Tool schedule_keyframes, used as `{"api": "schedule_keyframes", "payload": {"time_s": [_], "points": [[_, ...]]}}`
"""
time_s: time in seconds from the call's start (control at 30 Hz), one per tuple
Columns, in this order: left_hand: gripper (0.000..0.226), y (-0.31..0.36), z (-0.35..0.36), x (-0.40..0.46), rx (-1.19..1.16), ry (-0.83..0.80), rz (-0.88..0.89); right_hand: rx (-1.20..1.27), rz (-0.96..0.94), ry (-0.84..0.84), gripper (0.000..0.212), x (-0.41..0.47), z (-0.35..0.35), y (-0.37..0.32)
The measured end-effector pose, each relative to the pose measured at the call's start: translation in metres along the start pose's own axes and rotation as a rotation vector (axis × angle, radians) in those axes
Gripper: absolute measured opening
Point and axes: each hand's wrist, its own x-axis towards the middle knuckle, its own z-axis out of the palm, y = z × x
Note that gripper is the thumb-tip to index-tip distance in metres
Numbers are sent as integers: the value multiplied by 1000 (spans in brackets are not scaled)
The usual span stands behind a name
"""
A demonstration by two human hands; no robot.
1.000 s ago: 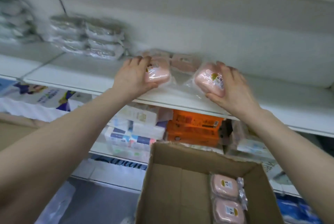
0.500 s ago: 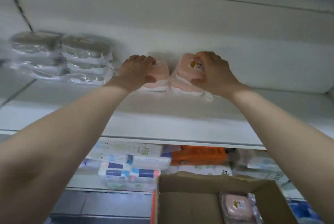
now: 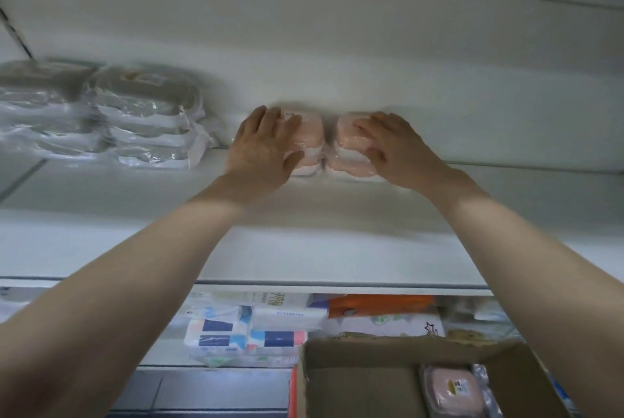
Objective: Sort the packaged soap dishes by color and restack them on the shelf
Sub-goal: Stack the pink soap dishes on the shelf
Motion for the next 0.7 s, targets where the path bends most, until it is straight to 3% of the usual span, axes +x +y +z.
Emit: {"api": "schedule_keyframes", "payload": {"time_s": [0.13, 0.57, 0.7], "points": [[73, 1, 5, 1, 48, -37, 21, -45, 14, 39, 63, -4, 18, -3], [68, 18, -4, -1, 104, -24, -27, -210, 11, 87, 63, -15, 12, -7], [66, 44, -11, -15, 81, 67, -5, -175, -53, 136, 65, -34, -7, 4]]}}
